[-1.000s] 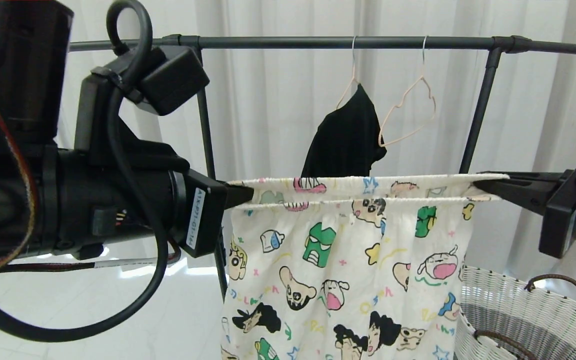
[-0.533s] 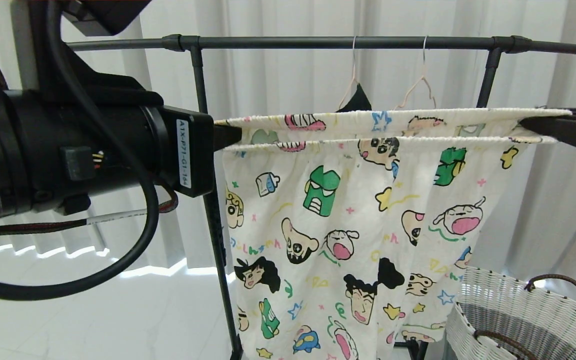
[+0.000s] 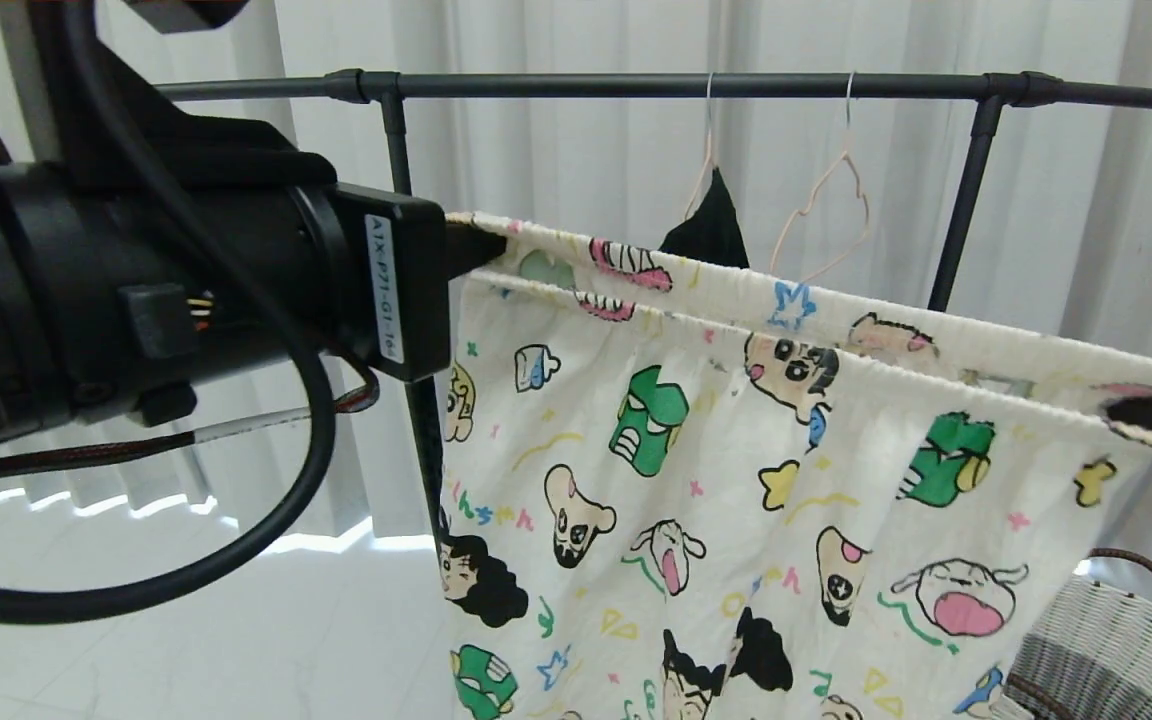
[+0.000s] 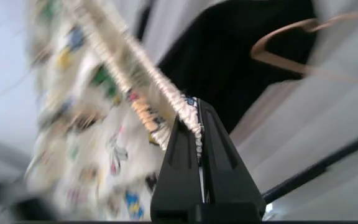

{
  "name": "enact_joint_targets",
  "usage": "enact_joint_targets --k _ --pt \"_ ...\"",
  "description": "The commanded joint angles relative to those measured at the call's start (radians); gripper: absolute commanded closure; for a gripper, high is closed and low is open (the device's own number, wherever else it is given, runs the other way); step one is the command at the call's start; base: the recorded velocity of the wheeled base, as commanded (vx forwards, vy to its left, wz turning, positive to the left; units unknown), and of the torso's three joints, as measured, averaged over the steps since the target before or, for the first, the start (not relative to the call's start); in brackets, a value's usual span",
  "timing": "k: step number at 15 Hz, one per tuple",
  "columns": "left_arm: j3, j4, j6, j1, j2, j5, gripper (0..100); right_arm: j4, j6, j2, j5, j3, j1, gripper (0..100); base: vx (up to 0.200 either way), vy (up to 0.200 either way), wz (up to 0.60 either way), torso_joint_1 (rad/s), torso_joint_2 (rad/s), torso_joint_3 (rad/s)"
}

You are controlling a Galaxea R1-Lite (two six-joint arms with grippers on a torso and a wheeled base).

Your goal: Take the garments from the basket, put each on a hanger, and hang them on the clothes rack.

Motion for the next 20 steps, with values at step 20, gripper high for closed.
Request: enact_joint_targets --k 20 --pt "0.292 -0.127 0.215 -0.126 -0.142 0.001 100 -0.138 -0.006 0.043 -0.184 0.081 0.105 100 0.000 0.000 0.00 0.000 0.00 0.000"
